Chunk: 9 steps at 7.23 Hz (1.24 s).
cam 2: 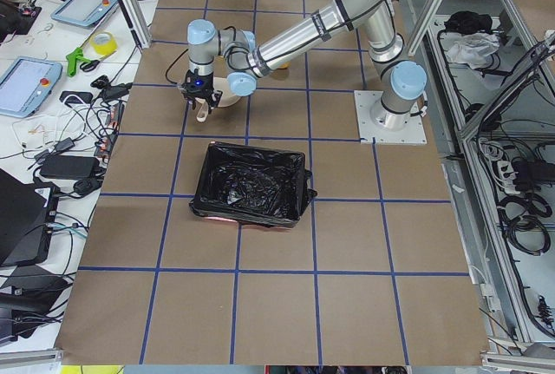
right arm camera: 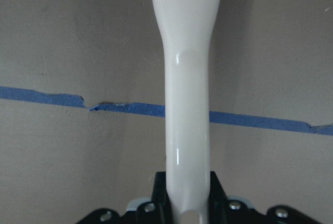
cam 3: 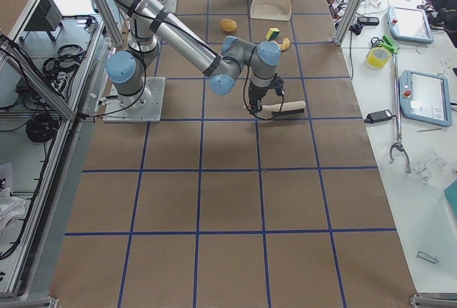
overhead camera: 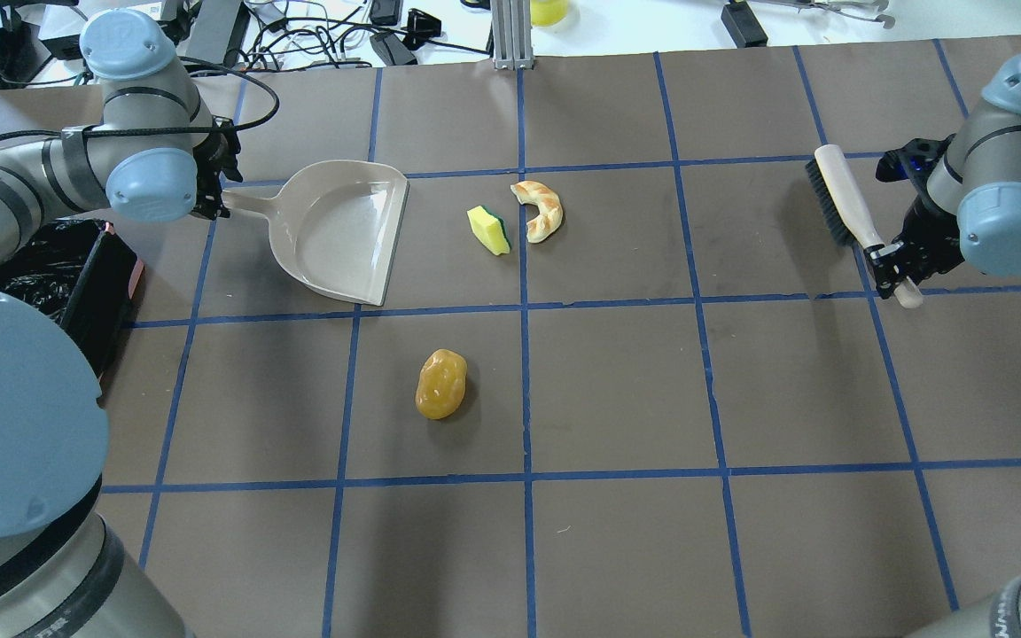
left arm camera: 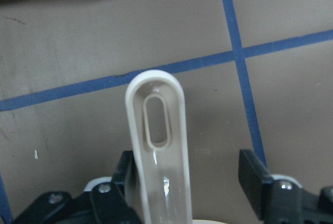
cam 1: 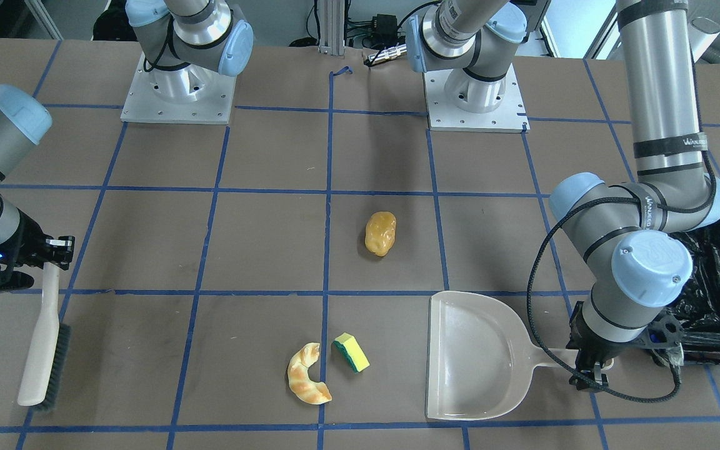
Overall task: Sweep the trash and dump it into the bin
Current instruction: 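Lift the brush with the right gripper and carry it toward the dustpan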
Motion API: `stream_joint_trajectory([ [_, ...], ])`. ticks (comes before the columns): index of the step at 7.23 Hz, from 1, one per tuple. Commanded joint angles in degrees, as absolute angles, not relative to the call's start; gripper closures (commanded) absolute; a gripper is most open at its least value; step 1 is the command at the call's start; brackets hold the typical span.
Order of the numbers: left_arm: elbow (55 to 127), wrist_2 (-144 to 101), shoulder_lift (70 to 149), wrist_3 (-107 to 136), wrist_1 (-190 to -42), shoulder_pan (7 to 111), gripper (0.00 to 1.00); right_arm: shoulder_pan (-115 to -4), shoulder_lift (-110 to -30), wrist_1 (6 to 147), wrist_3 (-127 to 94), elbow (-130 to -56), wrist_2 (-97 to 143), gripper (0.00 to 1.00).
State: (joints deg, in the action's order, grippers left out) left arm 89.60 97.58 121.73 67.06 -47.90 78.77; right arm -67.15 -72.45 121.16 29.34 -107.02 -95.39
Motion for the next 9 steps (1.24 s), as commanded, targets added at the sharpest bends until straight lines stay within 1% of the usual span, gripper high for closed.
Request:
stream_joint_trajectory([
  [1, 89.65, 97.47, 121.64, 67.24, -47.90, 78.75, 1.00, -68.81, -73.56, 120.15, 23.94, -105.82, -98.15, 0.89],
  [6, 89.82, 103.44, 119.53, 67.76, -48.51, 79.45, 1.00, -88.38, -74.44, 112.95, -2.05, -105.47, -101.96, 0.89],
  [9, 89.91, 105.47, 120.05, 75.30, -48.60, 82.78, 1.00, -97.97, -74.44, 111.36, -16.39, -105.47, -100.82, 0.89],
])
